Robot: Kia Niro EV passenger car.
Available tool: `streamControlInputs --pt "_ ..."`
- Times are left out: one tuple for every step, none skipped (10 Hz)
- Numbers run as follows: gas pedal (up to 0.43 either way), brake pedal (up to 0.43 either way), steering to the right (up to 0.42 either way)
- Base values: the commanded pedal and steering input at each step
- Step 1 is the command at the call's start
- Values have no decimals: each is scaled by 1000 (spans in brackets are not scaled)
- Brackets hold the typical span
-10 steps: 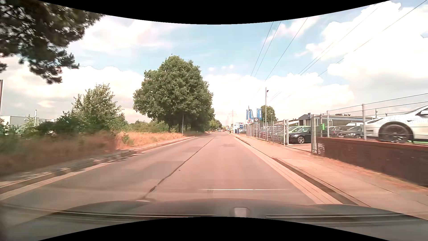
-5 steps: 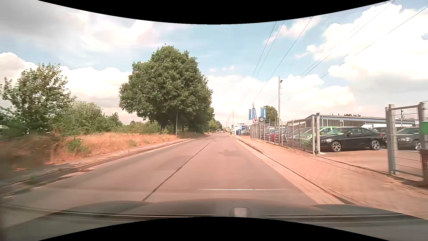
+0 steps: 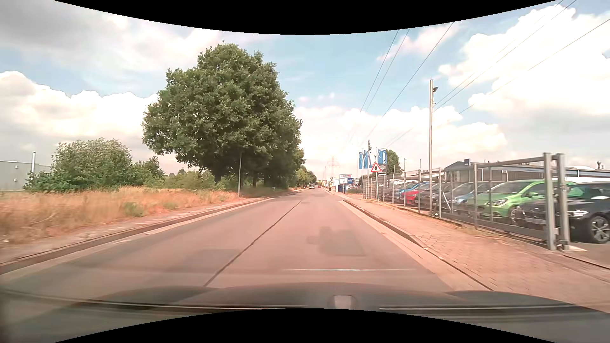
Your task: Follow the waypoints while adhering to traffic rules and regulations
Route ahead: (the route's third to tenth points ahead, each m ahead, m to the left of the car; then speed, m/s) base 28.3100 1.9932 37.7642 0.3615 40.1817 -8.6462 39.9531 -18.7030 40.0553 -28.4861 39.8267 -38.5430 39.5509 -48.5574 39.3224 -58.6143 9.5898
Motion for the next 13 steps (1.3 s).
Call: streamControlInputs --pt "0 183 -1" --pt "0 189 -1" --pt "0 189 -1" --pt "0 189 -1" --pt "0 195 -1" --pt "0 201 -1" --pt "0 201 -1" --pt "0 207 -1" --pt "0 207 0" --pt "0 207 0" --pt "0 207 0" --pt "0 207 1" --pt "0 207 1"
